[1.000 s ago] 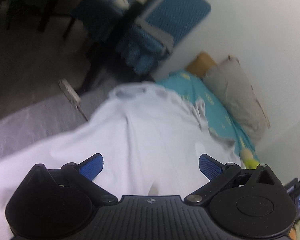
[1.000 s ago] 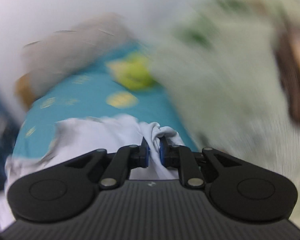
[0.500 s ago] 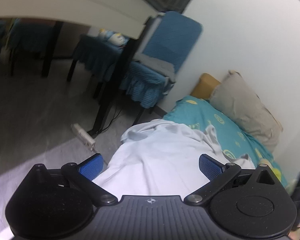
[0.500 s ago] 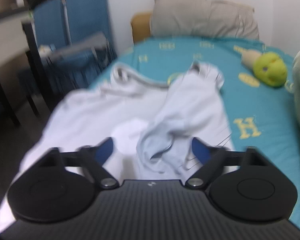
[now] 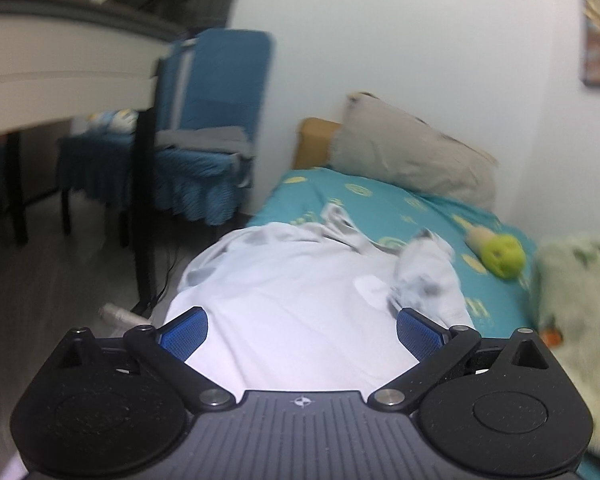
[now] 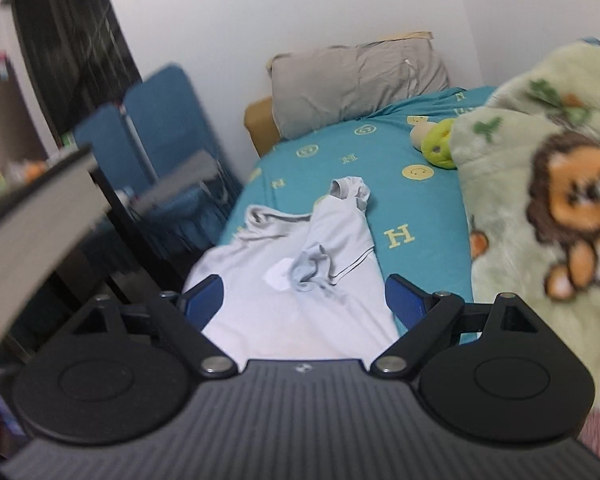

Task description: Fold clothes

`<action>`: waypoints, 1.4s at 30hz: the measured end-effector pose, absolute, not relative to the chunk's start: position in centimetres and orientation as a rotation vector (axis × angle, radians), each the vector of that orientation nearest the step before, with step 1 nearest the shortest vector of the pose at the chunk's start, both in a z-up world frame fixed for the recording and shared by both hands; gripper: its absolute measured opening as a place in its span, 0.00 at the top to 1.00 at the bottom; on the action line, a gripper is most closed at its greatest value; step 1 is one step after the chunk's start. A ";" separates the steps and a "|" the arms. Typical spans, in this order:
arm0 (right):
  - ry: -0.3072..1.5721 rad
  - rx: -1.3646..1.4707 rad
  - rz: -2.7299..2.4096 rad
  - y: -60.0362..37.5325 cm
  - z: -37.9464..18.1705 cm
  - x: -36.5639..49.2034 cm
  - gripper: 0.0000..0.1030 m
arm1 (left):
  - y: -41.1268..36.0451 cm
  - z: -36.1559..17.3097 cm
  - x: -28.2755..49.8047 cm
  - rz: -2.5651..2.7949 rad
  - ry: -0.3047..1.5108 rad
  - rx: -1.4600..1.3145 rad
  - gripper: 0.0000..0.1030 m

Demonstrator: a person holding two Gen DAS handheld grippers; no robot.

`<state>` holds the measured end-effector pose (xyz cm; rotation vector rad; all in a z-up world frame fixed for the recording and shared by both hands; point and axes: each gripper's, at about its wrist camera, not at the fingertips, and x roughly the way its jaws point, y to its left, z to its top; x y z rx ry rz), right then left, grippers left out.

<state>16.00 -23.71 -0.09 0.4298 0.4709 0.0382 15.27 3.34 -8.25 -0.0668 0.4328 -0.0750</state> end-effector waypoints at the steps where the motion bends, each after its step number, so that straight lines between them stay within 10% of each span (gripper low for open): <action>1: 0.461 0.447 0.024 -24.2 -0.1 15.3 0.13 | 2.4 -8.4 14.9 -0.087 0.414 -0.005 0.01; 15: 0.411 0.519 -0.129 -32.2 -3.0 17.9 0.13 | -11.6 -12.9 23.0 -0.421 0.246 0.594 0.05; 26: 0.437 0.558 -0.219 -35.2 -6.5 21.8 0.13 | -18.6 -18.3 35.7 -0.584 0.418 0.712 0.46; 30: 0.450 0.548 -0.218 -34.9 -7.1 22.7 0.13 | -17.3 -17.7 37.4 -0.573 0.469 0.540 0.87; 42: 0.452 0.495 -0.199 -32.6 -6.8 21.9 0.13 | -3.1 -10.8 42.2 -0.349 0.492 -0.364 0.94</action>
